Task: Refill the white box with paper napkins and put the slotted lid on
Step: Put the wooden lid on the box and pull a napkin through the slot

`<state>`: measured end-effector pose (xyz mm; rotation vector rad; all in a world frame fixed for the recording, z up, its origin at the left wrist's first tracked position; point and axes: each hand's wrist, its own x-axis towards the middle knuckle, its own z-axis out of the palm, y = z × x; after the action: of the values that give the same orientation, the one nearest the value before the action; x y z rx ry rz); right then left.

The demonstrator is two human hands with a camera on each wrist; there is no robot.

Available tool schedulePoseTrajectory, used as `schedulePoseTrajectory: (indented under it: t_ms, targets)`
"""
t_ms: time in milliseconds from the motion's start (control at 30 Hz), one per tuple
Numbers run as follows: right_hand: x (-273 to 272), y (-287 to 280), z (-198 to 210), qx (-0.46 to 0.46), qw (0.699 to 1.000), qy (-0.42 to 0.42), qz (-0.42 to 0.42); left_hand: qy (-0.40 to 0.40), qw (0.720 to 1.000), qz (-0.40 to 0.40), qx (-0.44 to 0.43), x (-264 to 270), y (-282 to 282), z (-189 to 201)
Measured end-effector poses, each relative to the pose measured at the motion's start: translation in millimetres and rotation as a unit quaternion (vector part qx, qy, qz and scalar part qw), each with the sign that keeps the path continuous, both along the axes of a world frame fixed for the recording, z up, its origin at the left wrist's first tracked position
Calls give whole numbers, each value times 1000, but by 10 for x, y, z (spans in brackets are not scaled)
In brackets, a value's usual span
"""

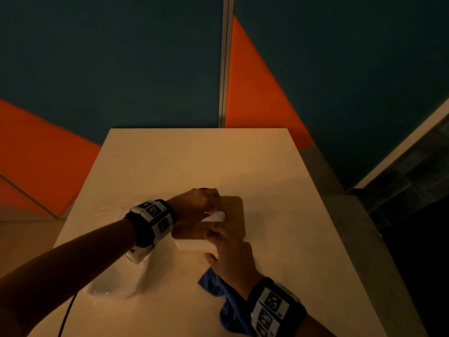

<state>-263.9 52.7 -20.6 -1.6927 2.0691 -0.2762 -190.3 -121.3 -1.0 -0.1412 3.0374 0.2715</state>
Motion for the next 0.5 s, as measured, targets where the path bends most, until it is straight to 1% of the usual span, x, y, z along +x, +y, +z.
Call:
schedulePoseTrajectory:
  t_ms: [67, 100, 167, 200, 367, 433, 500]
  targets:
    - [-4, -1, -5, -2, 1000, 6, 3, 16, 999, 17, 40, -3, 14, 30]
    - [-8, -3, -10, -5, 1000, 6, 2, 23, 997, 42, 58, -25, 21, 41]
    - [-9, -3, -30, -10, 1000, 6, 2, -7, 989, 103, 105, -59, 14, 62]
    - [-10, -3, -42, -13, 1000, 4, 1, -20, 986, 118, 119, -71, 1, 85]
    - [-19, 9, -108, -12, 1000, -1, -2, -45, 980, 138, 133, -164, -76, 156]
    - [-32, 16, -121, -18, 1000, -9, -3, -68, 979, 138, 131, -203, -75, 194]
    - [-44, 22, -114, -19, 1000, -14, -4, -67, 979, 134, 138, -219, -58, 192]
